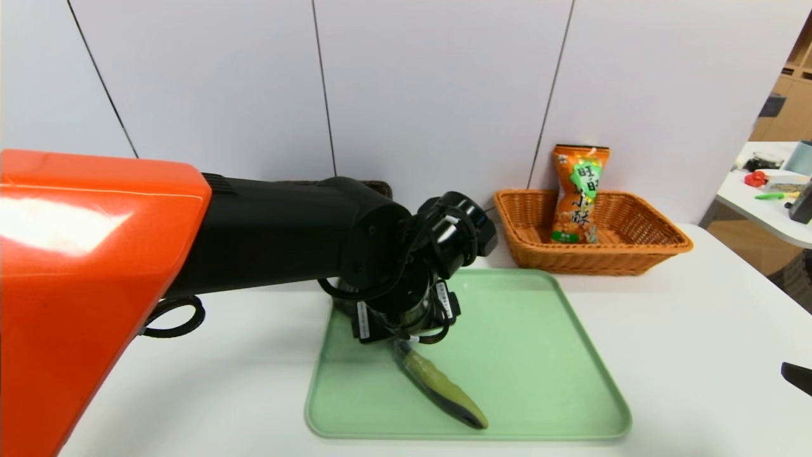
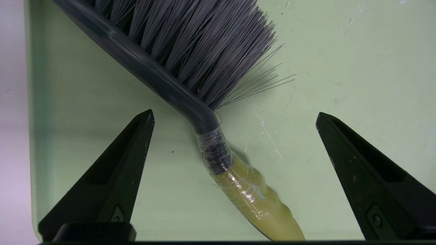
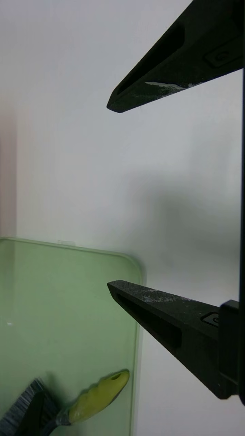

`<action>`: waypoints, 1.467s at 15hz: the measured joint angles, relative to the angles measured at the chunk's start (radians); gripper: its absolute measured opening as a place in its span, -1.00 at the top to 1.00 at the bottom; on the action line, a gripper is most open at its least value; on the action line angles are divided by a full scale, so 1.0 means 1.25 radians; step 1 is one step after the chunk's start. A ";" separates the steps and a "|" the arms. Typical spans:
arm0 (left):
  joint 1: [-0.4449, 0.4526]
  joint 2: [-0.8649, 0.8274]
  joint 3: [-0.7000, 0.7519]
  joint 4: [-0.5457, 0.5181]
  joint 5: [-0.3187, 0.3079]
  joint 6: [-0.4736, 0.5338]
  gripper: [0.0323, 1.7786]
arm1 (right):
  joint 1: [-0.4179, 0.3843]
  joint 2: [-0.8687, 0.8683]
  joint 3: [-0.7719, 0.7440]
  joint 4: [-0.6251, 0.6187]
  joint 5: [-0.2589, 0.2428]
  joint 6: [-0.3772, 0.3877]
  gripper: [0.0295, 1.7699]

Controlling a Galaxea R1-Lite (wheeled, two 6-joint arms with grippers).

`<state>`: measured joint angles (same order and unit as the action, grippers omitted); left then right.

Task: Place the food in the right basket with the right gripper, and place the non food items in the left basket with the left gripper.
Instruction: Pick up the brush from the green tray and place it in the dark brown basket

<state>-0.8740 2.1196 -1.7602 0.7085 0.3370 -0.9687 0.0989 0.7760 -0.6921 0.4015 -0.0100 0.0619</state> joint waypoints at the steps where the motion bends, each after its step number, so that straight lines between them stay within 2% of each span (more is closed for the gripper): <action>1: 0.001 0.002 -0.001 0.007 0.000 0.000 -0.90 | -0.002 0.006 -0.016 0.032 0.001 0.003 -0.92; 11: 0.049 -0.014 0.005 0.075 -0.021 -0.024 -0.90 | -0.004 0.034 -0.038 0.046 0.005 0.005 -0.92; 18: 0.046 -0.012 0.001 0.075 -0.031 -0.024 -0.90 | -0.004 0.031 -0.031 0.049 0.006 0.005 -0.92; 22: 0.042 -0.010 0.006 0.103 -0.031 -0.018 -0.90 | -0.004 0.032 -0.030 0.046 0.007 0.006 -0.92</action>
<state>-0.8217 2.1077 -1.7526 0.8374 0.2983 -0.9909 0.0936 0.8164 -0.7302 0.4589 -0.0017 0.0691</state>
